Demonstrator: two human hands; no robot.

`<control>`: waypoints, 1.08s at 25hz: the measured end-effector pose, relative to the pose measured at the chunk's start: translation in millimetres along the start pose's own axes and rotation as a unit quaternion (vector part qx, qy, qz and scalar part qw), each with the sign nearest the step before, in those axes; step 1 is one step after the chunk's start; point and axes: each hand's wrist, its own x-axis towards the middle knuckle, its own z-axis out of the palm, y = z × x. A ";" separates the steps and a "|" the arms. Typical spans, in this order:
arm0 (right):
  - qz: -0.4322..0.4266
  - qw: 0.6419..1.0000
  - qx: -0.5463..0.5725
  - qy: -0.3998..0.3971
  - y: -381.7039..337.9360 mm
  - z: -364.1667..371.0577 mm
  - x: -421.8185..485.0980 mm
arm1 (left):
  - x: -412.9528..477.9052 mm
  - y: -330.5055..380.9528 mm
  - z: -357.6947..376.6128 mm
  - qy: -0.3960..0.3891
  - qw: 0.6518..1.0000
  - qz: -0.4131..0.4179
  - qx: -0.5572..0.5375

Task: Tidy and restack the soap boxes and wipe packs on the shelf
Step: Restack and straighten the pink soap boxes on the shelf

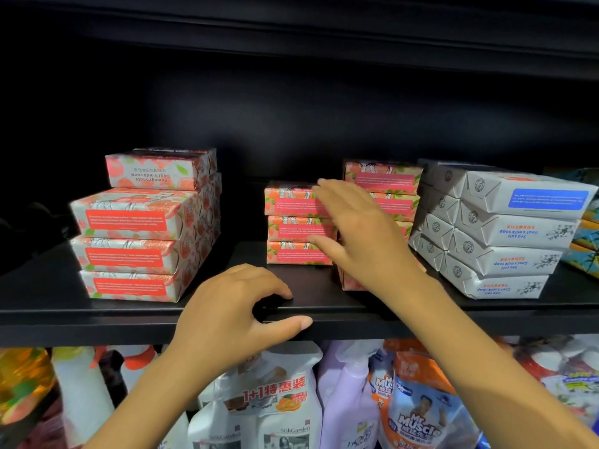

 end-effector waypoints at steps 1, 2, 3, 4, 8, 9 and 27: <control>-0.017 0.999 -0.038 -0.018 -3.2 6.5 8.2 | -0.2 0.0 0.0 0.002 1.000 0.000 0.000; -0.022 0.997 -0.065 -0.031 -5.5 12.1 14.2 | -0.4 0.0 -0.2 0.002 1.000 0.000 -0.001; -0.014 0.996 -0.083 -0.039 -7.3 16.4 17.6 | -0.6 -0.1 -0.5 0.001 1.000 0.001 -0.003; -0.002 0.995 -0.090 -0.041 -9.0 18.8 18.9 | -0.7 -0.4 -0.7 0.000 1.000 0.002 -0.006; 0.010 0.996 -0.073 0.052 -16.4 15.6 15.7 | -0.6 -1.5 -1.1 -0.008 1.000 0.001 -0.003; 0.005 0.994 -0.063 0.089 -17.5 13.1 12.8 | -0.4 -1.7 -1.4 -0.011 1.000 0.003 -0.001; -0.163 0.962 0.051 0.215 -15.8 -28.2 -64.2 | 12.7 16.1 -20.8 0.095 0.883 -0.167 -0.427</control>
